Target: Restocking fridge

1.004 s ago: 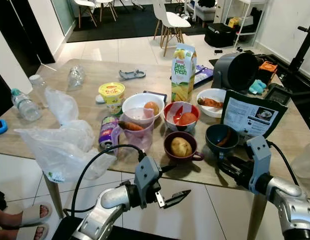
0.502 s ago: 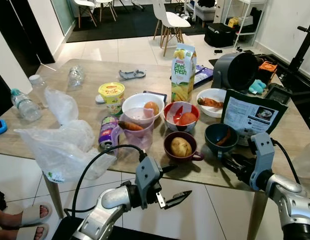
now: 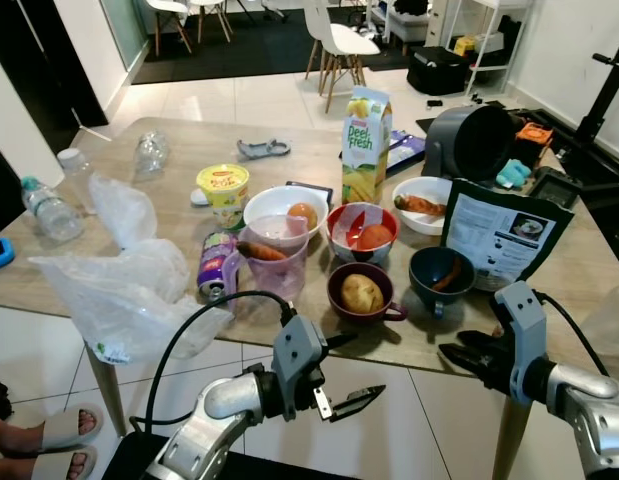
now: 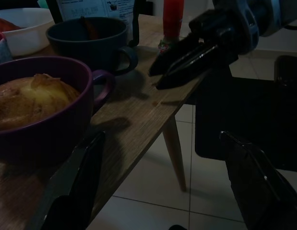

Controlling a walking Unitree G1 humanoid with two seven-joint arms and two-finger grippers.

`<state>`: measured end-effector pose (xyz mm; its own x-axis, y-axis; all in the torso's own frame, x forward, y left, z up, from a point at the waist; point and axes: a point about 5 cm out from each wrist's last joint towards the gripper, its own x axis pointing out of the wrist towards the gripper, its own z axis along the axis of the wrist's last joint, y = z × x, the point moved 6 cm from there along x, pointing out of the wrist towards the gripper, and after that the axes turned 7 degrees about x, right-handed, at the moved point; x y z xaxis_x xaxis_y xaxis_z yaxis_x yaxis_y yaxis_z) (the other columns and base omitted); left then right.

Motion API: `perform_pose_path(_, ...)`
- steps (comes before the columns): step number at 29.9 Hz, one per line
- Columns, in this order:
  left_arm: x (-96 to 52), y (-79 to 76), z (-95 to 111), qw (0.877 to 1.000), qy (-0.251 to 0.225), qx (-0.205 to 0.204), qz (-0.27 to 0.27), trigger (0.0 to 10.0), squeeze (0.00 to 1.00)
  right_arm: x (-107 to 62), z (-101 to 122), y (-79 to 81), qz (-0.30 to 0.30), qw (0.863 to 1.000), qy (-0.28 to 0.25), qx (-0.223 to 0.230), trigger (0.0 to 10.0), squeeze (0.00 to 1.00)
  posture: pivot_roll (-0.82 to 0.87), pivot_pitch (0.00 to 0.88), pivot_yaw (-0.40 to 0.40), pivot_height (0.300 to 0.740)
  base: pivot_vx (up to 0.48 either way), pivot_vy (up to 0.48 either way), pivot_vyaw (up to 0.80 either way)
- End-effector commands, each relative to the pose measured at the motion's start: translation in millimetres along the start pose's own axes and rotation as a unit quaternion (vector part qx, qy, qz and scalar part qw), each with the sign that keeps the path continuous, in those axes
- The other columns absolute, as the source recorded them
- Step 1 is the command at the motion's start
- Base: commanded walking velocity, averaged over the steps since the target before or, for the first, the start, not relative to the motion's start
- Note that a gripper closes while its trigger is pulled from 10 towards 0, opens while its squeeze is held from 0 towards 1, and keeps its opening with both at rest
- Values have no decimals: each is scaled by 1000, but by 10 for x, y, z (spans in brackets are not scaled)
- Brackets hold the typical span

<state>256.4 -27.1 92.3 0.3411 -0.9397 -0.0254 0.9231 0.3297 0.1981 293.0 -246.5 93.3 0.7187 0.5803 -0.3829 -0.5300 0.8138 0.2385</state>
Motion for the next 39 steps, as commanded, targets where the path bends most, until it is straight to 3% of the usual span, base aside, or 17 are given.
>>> perform_pose_path(1, -38, -8, -43, 1000, 9, -2, -4, 10000, 0, -33, 108, 69, 20, 1000, -20, -5, 10000, 0, 56, 52, 1, 740, 0, 0, 0)
perform_pose_path(5, -36, -8, -43, 1000, 9, -3, -4, 10000, 0, -91, 291, 165, 49, 997, -59, -8, 10000, 0, 56, 51, 0, 740, 0, 0, 0)
perform_pose_path(6, -35, -9, -43, 1000, 9, -3, -4, 10000, 0, -112, 320, 175, 54, 996, -64, -9, 1451, 0, 55, 51, 0, 740, 0, 0, 0)
perform_pose_path(7, -34, -11, -42, 1000, 9, -2, -4, 10000, 0, -126, 329, 181, 57, 996, -65, -9, 1451, 0, 55, 51, 0, 740, 0, 0, 0)
perform_pose_path(8, -33, -11, -42, 1000, 9, -3, -5, 10000, 0, -140, 340, 195, 62, 996, -67, -9, 0, 0, 56, 51, -1, 740, 0, 0, 0)
perform_pose_path(10, -32, -13, -41, 1000, 9, -3, -5, 10000, 0, -148, 352, 205, 63, 995, -69, -12, 0, 0, 56, 51, -1, 740, 0, 0, 0)
perform_pose_path(11, -31, -14, -42, 1000, 9, -3, -5, 10000, 0, -144, 356, 209, 63, 995, -70, -15, 7529, 0, 56, 51, -1, 740, 0, 0, 0)
perform_pose_path(13, -33, -17, -41, 1000, 8, -3, -5, 10000, 0, -133, 364, 242, 71, 995, -72, -14, 7529, 0, 56, 51, 0, 740, 0, 0, 0)
perform_pose_path(14, -35, -16, -40, 1000, 8, -3, -5, 10000, 0, -111, 366, 255, 72, 995, -72, -16, 10000, 0, 55, 52, 0, 740, 0, 0, 0)
perform_pose_path(24, -28, -24, -39, 1000, 9, -2, -8, 10000, 0, 164, 360, 311, 55, 996, -69, -25, 10000, 0, 61, 53, 2, 740, 0, 0, 0)
perform_pose_path(32, -26, -29, -42, 1000, 9, -3, -8, 10000, 0, 241, 379, 272, 35, 997, -70, -27, 10000, 0, 60, 53, 1, 740, 0, 0, 0)
perform_pose_path(39, -23, -29, -40, 1000, 9, -1, -8, 10000, 0, 292, 265, 171, 3, 999, -34, -35, 10000, 0, 63, 48, -2, 740, 0, 0, 0)
